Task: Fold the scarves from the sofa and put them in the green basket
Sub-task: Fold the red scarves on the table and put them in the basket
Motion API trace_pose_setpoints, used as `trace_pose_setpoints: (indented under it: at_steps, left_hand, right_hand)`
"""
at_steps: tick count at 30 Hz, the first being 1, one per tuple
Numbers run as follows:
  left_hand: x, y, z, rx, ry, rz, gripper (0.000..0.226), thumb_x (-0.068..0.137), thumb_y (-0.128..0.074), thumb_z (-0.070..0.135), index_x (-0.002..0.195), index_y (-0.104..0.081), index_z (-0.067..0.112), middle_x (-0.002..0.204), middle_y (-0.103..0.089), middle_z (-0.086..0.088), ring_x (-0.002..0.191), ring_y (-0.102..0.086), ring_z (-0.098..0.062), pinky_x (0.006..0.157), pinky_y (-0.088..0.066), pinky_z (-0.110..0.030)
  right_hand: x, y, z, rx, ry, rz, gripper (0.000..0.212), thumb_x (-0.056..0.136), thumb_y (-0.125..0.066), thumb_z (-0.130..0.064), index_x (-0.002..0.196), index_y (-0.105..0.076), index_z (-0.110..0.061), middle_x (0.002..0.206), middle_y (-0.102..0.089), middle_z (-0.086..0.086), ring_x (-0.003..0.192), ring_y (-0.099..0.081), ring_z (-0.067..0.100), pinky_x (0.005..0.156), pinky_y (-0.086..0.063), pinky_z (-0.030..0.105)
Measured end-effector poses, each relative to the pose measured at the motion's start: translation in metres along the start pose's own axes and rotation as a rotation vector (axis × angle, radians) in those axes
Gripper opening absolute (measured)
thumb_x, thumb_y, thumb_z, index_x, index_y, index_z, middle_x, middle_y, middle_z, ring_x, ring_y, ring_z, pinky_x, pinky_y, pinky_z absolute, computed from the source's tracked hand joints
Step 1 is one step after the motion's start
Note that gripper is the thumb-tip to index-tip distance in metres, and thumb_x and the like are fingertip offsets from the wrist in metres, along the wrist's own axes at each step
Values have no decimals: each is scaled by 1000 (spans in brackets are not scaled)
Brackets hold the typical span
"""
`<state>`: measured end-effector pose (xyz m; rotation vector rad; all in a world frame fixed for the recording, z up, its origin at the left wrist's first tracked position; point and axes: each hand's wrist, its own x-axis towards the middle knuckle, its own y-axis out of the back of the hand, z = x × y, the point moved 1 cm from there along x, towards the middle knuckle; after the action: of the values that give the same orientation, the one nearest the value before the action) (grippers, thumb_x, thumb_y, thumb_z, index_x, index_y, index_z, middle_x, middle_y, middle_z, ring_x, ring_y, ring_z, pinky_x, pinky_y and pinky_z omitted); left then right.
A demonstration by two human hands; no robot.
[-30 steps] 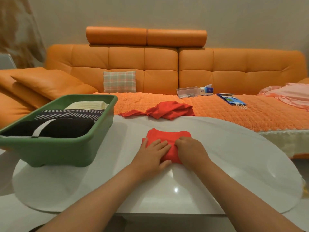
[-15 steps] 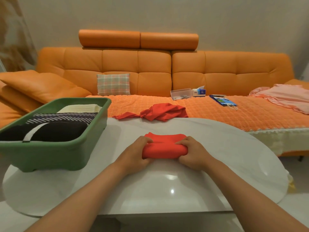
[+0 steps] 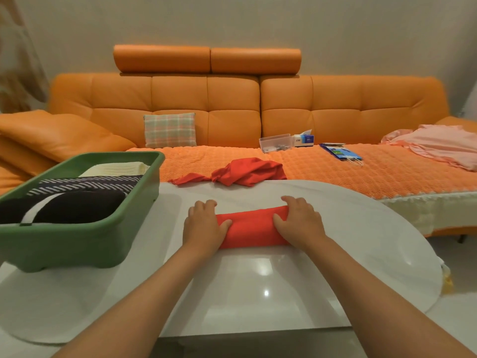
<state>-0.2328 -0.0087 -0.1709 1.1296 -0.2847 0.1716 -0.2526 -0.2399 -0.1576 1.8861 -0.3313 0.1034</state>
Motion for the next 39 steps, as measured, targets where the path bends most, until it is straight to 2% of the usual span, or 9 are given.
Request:
trace_pose_setpoints:
  at_steps: [3,7,12,16,21,26,29,33,39]
  left_hand:
    - [2,-6,19,-7,-282,65,45,90,-54,14,134,-55,23,133,-56,-1,121,-49,-24,101,-36,-37]
    - [0,-19,39,-132,-476,-79,41,92,-37,27,122,-65,23,120,-67,5,110,-60,-18,100,-41,-38]
    - [1,-28,28,-1,-451,-167,48,98,-30,44,135,-55,26,133,-60,7,121,-53,-16,104,-35,-35]
    - [5,-25,12,13,-416,-254,58,96,-25,54,142,-48,29,141,-54,10,129,-48,-13,110,-32,-35]
    - [8,-15,-12,-33,-303,-350,48,104,-30,48,144,-46,26,148,-47,5,138,-39,-16,114,-29,-38]
    - [9,2,4,337,-345,-281,47,105,-26,37,146,-46,23,163,-22,-2,151,-10,-22,123,-2,-46]
    - [4,7,22,193,-488,-312,55,94,-38,42,146,-44,27,157,-35,2,143,-29,-19,119,-15,-40]
    - [0,8,13,173,-450,-469,77,75,-55,45,148,-36,33,143,-49,7,125,-49,-19,106,-37,-36]
    - [2,17,-9,143,-379,-409,51,77,-58,19,125,-55,38,115,-64,10,105,-59,-18,87,-49,-33]
  right_hand:
    - [7,-1,-10,-107,264,136,55,87,-61,-27,141,-53,-27,144,-49,6,131,-46,28,105,-37,43]
    - [12,-14,-17,-137,554,143,32,84,-56,-13,109,-76,-18,113,-69,9,104,-63,31,91,-48,38]
    - [7,-19,-9,-53,481,-74,43,102,-32,-26,135,-59,-21,132,-60,0,121,-51,19,104,-29,25]
    - [3,-15,1,78,406,-174,39,106,-35,-30,141,-53,-28,142,-53,-8,131,-43,11,109,-27,23]
    - [1,-9,8,115,346,-270,45,105,-38,-41,149,-43,-31,151,-43,-9,139,-34,10,113,-25,26]
    - [-4,-3,0,60,403,-321,74,88,-61,-47,154,-31,-31,154,-39,-6,139,-35,15,111,-30,31]
    - [-6,-1,-2,54,425,-362,83,72,-60,-50,149,-35,-35,146,-45,-7,131,-41,15,107,-38,34]
    - [-10,1,-3,-24,436,-412,84,74,-67,-36,150,-32,-35,146,-38,-6,130,-40,16,106,-40,36]
    - [-14,-4,-10,-135,434,-317,77,82,-64,-23,150,-30,-35,132,-44,-2,119,-48,22,96,-46,38]
